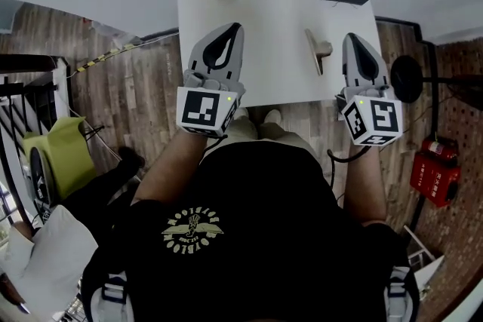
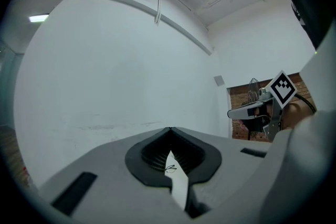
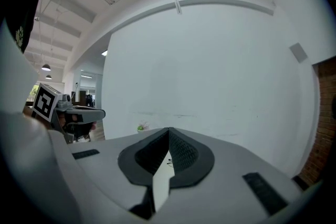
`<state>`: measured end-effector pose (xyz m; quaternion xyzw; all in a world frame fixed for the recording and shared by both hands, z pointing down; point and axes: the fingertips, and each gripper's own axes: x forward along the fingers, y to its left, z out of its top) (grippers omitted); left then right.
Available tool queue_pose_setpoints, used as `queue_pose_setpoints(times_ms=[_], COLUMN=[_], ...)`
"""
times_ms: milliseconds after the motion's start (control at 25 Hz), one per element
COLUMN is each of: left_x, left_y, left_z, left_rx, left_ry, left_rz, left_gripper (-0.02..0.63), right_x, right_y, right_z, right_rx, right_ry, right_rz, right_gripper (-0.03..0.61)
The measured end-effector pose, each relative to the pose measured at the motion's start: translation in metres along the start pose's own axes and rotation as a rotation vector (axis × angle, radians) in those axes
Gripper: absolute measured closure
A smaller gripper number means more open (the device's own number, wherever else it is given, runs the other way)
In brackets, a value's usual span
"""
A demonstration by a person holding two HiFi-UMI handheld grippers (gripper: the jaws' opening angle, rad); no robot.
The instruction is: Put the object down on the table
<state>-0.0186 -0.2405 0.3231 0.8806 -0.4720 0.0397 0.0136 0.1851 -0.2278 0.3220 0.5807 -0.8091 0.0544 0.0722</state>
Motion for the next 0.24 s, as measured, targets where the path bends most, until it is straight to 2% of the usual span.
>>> queue_pose_setpoints(times_ms=[240], left_x=[-0.006], left_y=[0.033], left_z=[-0.017], left_rx=[-0.025], left_ry=[0.026], left_rz=[-0.011], left_gripper=[0.607], right_x=[0.027], right_y=[0.027], right_z=[-0.004], right_rx=[0.030], right_ry=[0.023], right_rz=[-0.005], right_gripper=[0.578])
